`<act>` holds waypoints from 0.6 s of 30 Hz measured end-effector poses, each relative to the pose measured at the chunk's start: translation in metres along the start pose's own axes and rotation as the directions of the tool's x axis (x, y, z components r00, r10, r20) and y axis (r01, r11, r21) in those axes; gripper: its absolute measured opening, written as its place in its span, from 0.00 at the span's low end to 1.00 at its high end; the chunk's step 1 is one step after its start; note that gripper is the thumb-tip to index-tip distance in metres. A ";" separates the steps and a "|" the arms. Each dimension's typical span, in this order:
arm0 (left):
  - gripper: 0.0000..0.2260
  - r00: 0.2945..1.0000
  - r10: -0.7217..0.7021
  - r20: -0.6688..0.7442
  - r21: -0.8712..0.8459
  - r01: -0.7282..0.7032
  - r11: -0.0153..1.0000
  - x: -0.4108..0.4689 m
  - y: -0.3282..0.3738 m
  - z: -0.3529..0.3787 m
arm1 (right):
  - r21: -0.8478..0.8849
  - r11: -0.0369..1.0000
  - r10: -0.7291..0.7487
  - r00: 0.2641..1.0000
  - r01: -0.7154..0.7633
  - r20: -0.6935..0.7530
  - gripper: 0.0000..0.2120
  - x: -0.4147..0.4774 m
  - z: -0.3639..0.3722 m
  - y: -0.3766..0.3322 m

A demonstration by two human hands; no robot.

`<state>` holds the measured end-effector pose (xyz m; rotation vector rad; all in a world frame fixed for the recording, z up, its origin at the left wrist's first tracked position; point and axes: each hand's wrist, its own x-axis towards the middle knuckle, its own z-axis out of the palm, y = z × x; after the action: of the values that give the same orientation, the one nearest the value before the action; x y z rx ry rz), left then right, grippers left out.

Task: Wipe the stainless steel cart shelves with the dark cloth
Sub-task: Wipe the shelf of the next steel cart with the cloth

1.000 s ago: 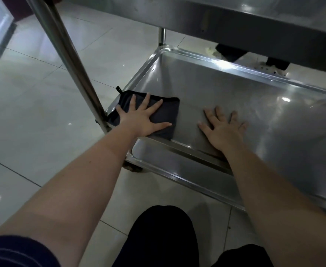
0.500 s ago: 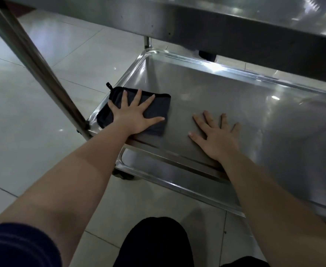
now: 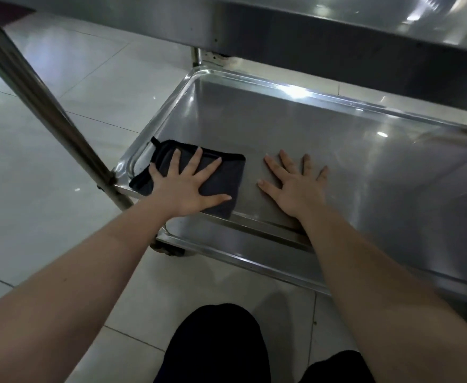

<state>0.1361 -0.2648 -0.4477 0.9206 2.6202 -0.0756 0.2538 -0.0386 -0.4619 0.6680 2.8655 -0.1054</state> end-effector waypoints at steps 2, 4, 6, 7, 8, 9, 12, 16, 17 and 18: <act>0.42 1.000 -0.010 0.010 -0.028 0.011 1.000 -0.002 0.003 -0.002 | -0.006 0.999 -0.038 0.999 0.038 0.009 0.33 -0.006 -0.002 0.002; 0.43 1.000 -0.020 0.009 -0.044 0.020 0.999 0.000 0.004 -0.005 | -0.005 0.999 -0.054 0.998 0.055 0.026 0.32 -0.016 -0.004 0.021; 0.43 1.000 -0.022 0.004 -0.033 0.022 0.999 0.000 0.005 -0.006 | 0.018 0.999 0.028 0.999 -0.029 0.023 0.32 -0.035 -0.001 0.062; 0.43 1.000 -0.023 0.005 -0.029 0.023 0.999 -0.001 0.006 -0.006 | 0.029 0.995 0.090 0.996 -0.091 0.020 0.33 -0.046 0.002 0.086; 0.43 1.000 -0.029 0.008 -0.031 0.029 0.999 -0.001 0.007 -0.006 | 0.036 0.988 0.150 0.988 -0.150 0.021 0.33 -0.056 0.005 0.107; 0.44 0.999 -0.038 0.011 -0.037 0.038 0.999 -0.001 0.010 -0.005 | 0.038 0.979 0.197 0.980 -0.198 0.021 0.33 -0.066 0.008 0.124; 0.45 0.999 -0.053 -0.003 -0.027 0.053 0.998 -0.001 0.035 -0.001 | 0.023 0.967 0.252 0.968 -0.252 -0.007 0.32 -0.073 0.017 0.138; 0.46 0.997 0.045 -0.068 -0.037 -0.048 0.998 -0.001 0.130 0.012 | 0.040 0.968 0.248 0.968 -0.246 -0.034 0.32 -0.068 0.018 0.131; 0.46 0.995 0.072 -0.072 -0.034 -0.074 0.997 -0.002 0.159 0.015 | 0.039 0.968 0.248 0.968 -0.246 -0.040 0.31 -0.068 0.018 0.133; 0.46 0.993 0.092 -0.071 -0.032 -0.095 0.995 -0.004 0.185 0.017 | 0.047 0.967 0.252 0.967 -0.250 -0.047 0.30 -0.067 0.018 0.136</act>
<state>0.2582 -0.1243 -0.4499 1.0497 2.6276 0.0267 0.3765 0.0521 -0.4688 1.0493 2.8050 -0.1104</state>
